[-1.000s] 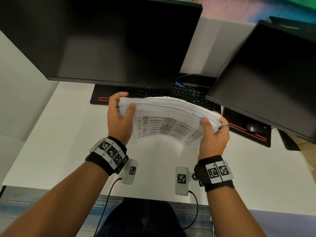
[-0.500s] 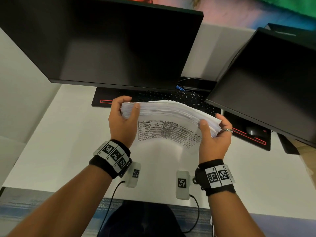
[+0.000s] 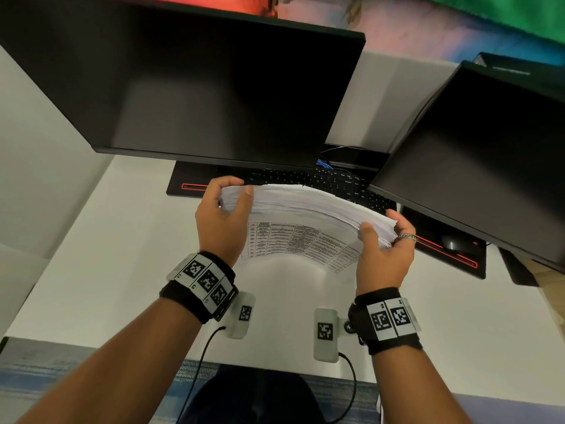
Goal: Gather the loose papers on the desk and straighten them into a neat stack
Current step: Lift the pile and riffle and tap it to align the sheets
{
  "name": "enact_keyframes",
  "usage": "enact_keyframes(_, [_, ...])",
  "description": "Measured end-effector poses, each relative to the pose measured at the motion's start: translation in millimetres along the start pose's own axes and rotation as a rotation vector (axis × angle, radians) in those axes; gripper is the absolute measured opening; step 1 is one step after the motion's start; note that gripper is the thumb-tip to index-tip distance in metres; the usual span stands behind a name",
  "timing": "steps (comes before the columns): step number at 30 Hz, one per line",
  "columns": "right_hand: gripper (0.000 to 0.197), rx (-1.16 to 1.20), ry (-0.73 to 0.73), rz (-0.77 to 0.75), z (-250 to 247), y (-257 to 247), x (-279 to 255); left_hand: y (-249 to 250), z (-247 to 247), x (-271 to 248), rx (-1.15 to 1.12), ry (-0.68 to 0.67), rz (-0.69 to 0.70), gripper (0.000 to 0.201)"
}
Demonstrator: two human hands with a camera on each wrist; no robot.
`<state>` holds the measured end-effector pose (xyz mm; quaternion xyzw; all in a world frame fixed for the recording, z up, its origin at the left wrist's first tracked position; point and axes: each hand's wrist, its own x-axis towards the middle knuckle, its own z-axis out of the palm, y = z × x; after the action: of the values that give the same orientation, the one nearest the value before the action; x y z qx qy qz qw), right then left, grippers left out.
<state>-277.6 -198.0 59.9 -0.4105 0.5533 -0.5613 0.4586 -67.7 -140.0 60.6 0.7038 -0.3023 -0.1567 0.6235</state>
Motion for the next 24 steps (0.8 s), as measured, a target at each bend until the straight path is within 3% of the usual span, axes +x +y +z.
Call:
enact_keyframes(7, [0.032, 0.002, 0.009, -0.007, 1, -2, 2, -2, 2, 2, -0.064, 0.005, -0.064, 0.006])
enact_keyframes(12, [0.035, -0.033, 0.023, 0.015, -3, 2, 3, -5, 3, 4, -0.063, 0.015, -0.066, 0.008])
enact_keyframes(24, [0.017, -0.022, 0.017, -0.037, 0, -2, 3, -10, 1, 12, 0.007, -0.008, -0.03, 0.005])
